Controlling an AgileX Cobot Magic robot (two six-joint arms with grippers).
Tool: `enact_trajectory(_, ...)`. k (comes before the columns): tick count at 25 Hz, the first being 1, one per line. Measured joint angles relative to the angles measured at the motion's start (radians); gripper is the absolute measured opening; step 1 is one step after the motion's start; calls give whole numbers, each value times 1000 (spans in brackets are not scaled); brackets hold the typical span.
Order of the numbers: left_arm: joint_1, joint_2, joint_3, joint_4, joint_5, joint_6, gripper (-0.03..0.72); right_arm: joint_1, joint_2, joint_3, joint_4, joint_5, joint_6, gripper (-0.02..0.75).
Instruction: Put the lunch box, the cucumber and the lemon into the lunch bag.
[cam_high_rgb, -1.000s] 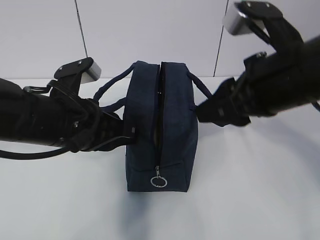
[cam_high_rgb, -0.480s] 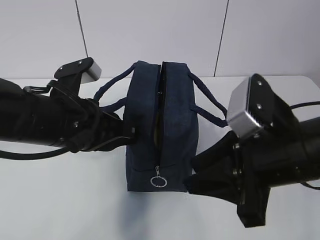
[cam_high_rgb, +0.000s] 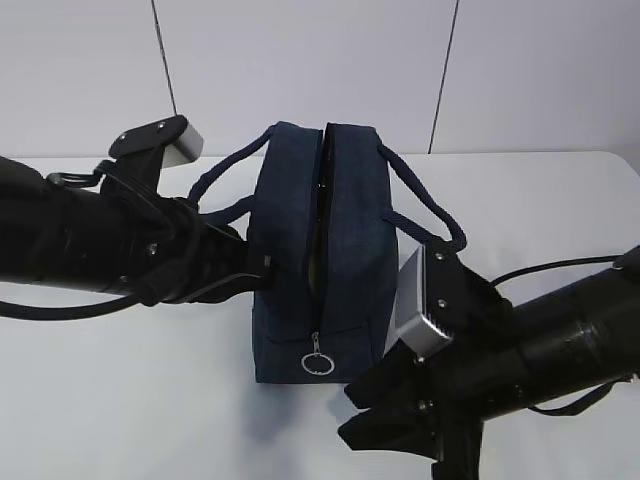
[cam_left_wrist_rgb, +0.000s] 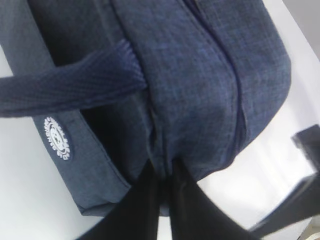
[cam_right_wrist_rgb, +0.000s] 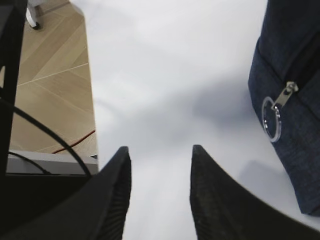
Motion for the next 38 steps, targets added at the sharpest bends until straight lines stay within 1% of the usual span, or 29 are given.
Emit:
enact_trajectory(6, 0, 0, 0, -1, 2, 0, 7, 0, 80, 0, 197, -14, -205, 284)
enact_trajectory(8, 0, 0, 0, -1, 2, 0, 7, 0, 90, 0, 264, -48, -296, 284)
enact_trajectory(10, 0, 0, 0, -1, 4, 0, 7, 0, 94, 0, 303, -85, -374, 284)
enact_trajectory(13, 0, 0, 0, -1, 6, 0, 7, 0, 96, 0, 319, -102, -440, 284)
enact_trajectory(18, 0, 0, 0, -1, 7, 0, 7, 0, 160, -16, 323, -103, -487, 284)
enact_trajectory(23, 0, 0, 0, -1, 18, 0, 7, 0, 217, -62, 325, -107, -493, 284)
enact_trajectory(34, 0, 0, 0, -1, 35, 0, 6, 0, 221, -90, 325, -107, -506, 284)
enact_trajectory(38, 0, 0, 0, -1, 44, 0, 6, 0, 256, -91, 327, -50, -508, 284)
